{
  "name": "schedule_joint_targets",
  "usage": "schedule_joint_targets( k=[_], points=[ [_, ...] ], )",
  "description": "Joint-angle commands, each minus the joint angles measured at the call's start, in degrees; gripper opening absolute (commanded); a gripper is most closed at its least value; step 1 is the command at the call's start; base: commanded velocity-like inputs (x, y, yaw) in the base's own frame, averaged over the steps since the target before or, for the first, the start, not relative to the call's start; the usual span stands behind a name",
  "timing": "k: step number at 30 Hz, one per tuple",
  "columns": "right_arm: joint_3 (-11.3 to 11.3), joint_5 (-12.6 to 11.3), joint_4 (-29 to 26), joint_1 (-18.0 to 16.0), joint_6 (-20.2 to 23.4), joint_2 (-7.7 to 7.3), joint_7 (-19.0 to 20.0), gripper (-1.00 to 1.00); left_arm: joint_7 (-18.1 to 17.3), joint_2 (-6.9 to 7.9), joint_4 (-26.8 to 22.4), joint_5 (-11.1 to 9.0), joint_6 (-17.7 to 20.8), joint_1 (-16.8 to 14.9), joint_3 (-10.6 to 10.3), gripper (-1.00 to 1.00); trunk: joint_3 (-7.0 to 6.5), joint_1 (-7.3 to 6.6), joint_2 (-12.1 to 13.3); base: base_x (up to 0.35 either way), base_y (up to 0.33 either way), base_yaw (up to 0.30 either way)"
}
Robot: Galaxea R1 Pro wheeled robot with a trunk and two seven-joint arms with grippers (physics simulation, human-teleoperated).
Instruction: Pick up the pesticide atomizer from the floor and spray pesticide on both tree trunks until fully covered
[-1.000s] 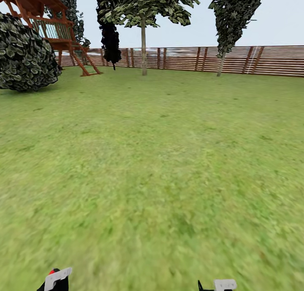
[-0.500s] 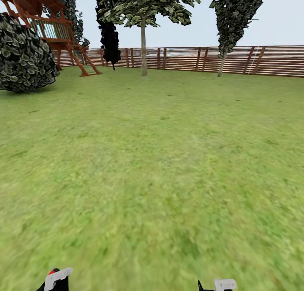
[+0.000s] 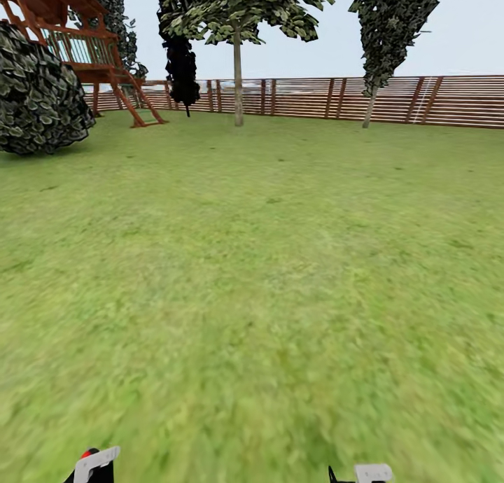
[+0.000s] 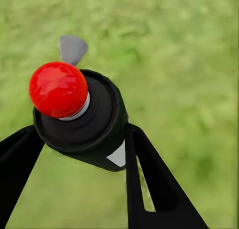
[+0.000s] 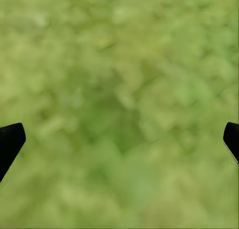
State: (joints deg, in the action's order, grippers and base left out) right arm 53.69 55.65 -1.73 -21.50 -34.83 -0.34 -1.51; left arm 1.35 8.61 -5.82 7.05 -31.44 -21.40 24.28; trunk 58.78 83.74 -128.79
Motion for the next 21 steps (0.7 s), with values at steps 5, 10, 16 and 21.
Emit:
schedule_joint_targets(
  k=[5,10,16,21],
  points=[
    [0.45,0.6,0.06,-0.03,-0.15,-0.02,-0.16,1.0,0.14,-0.02,0.1,0.59,-0.2,-0.04,0.4,-1.0,0.05,0.03,-0.02,0.338,0.0,0.0],
    [0.45,0.6,0.06,-0.03,-0.15,-0.02,-0.16,1.0,0.14,0.0,0.02,0.51,-0.2,-0.04,0.41,-1.0,0.05,0.03,-0.02,0.338,0.0,0.0],
    [0.45,0.6,0.06,-0.03,-0.15,-0.02,-0.16,1.0,0.14,0.0,0.08,0.53,-0.2,-0.04,0.41,-1.0,0.05,0.03,-0.02,0.338,0.0,0.0],
    [0.45,0.6,0.06,-0.03,-0.15,-0.02,-0.16,1.0,0.14,0.0,0.09,0.51,-0.2,-0.04,0.41,-1.0,0.05,0.03,-0.02,0.338,0.0,0.0]
  ],
)
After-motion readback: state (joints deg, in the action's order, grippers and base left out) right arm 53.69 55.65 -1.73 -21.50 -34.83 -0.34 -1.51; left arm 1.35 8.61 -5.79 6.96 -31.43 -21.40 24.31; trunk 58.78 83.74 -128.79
